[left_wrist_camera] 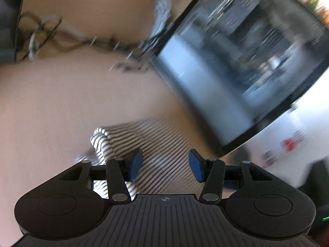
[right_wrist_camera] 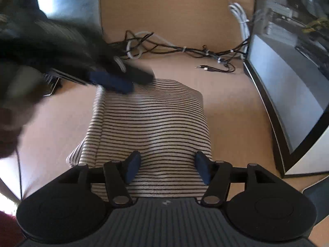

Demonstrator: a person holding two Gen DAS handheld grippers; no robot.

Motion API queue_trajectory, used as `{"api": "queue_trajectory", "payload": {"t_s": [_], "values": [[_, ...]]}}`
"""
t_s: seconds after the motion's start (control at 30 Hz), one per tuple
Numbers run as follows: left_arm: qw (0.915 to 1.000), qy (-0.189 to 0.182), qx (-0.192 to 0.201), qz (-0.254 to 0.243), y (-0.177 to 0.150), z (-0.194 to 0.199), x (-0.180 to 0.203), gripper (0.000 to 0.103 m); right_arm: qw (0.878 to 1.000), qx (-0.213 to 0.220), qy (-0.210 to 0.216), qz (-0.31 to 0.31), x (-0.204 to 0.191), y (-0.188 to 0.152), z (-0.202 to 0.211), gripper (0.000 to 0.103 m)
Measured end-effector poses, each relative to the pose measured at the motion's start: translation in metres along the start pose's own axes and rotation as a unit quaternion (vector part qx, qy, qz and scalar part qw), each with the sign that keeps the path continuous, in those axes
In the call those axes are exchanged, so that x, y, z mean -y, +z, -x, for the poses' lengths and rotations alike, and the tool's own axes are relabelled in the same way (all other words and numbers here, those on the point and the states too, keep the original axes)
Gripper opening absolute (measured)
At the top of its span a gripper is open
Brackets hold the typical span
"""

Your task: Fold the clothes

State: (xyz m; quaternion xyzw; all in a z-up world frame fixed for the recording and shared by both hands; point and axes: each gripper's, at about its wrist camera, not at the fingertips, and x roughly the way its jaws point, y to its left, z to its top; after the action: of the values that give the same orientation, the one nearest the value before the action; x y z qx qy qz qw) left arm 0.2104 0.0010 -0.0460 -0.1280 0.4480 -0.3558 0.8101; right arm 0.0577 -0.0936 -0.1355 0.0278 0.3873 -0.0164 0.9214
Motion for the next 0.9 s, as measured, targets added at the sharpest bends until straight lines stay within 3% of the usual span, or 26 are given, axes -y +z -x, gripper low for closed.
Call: {"api": "queue_trajectory", "payload": {"t_s": [0.13, 0.23, 0.3, 0.37, 0.43, 0.47, 0.53, 0.6, 0.67, 0.73, 0.8, 0.83, 0.9], "values": [[0.9999, -0.006, 0.007, -0.007, -0.015, 0.000, -0.010, 0.052, 0.999, 0.019, -0.003, -0.031, 0.012, 0.022, 0.018, 0.051], [0.9998, -0.005, 0.013, -0.015, -0.023, 0.004, -0.013, 0.052, 0.996, 0.024, 0.027, -0.080, 0.035, 0.047, 0.011, 0.051], [0.9996, 0.002, 0.019, -0.020, -0.028, 0.008, -0.012, 0.052, 0.993, 0.014, 0.058, -0.105, 0.047, 0.059, -0.010, 0.055], [0.9993, 0.015, 0.027, -0.020, -0.035, 0.013, -0.010, 0.052, 0.990, -0.004, 0.078, -0.119, 0.057, 0.070, -0.034, 0.065], [0.9987, 0.029, 0.039, -0.017, -0.043, 0.018, -0.008, 0.052, 0.991, -0.027, 0.081, -0.102, 0.057, 0.071, -0.053, 0.067], [0.9982, 0.036, 0.045, -0.015, -0.046, 0.019, -0.007, 0.052, 0.990, -0.044, 0.092, -0.093, 0.057, 0.068, -0.063, 0.075], [0.9968, 0.053, 0.059, -0.006, -0.053, 0.018, -0.003, 0.052, 0.981, -0.085, 0.142, -0.099, 0.062, 0.060, -0.079, 0.082], [0.9945, 0.073, 0.074, 0.010, -0.058, 0.015, -0.001, 0.053, 0.975, -0.084, 0.174, -0.113, 0.069, 0.056, -0.081, 0.073], [0.9918, 0.089, 0.087, 0.030, -0.061, 0.015, 0.001, 0.054, 0.980, -0.035, 0.190, -0.042, 0.063, 0.060, -0.062, 0.057], [0.9889, 0.100, 0.098, 0.049, -0.063, 0.017, 0.004, 0.054, 0.982, -0.003, 0.188, 0.036, 0.055, 0.059, -0.049, 0.054], [0.9849, 0.116, 0.112, 0.063, -0.064, 0.024, 0.009, 0.054, 0.980, -0.001, 0.179, 0.089, 0.050, 0.052, -0.054, 0.054], [0.9808, 0.130, 0.121, 0.079, -0.065, 0.030, 0.012, 0.058, 0.978, 0.000, 0.174, 0.114, 0.048, 0.049, -0.056, 0.054], [0.9678, 0.161, 0.149, 0.123, -0.070, 0.047, 0.020, 0.077, 0.974, 0.008, 0.180, 0.135, 0.050, 0.047, -0.059, 0.054]]}}
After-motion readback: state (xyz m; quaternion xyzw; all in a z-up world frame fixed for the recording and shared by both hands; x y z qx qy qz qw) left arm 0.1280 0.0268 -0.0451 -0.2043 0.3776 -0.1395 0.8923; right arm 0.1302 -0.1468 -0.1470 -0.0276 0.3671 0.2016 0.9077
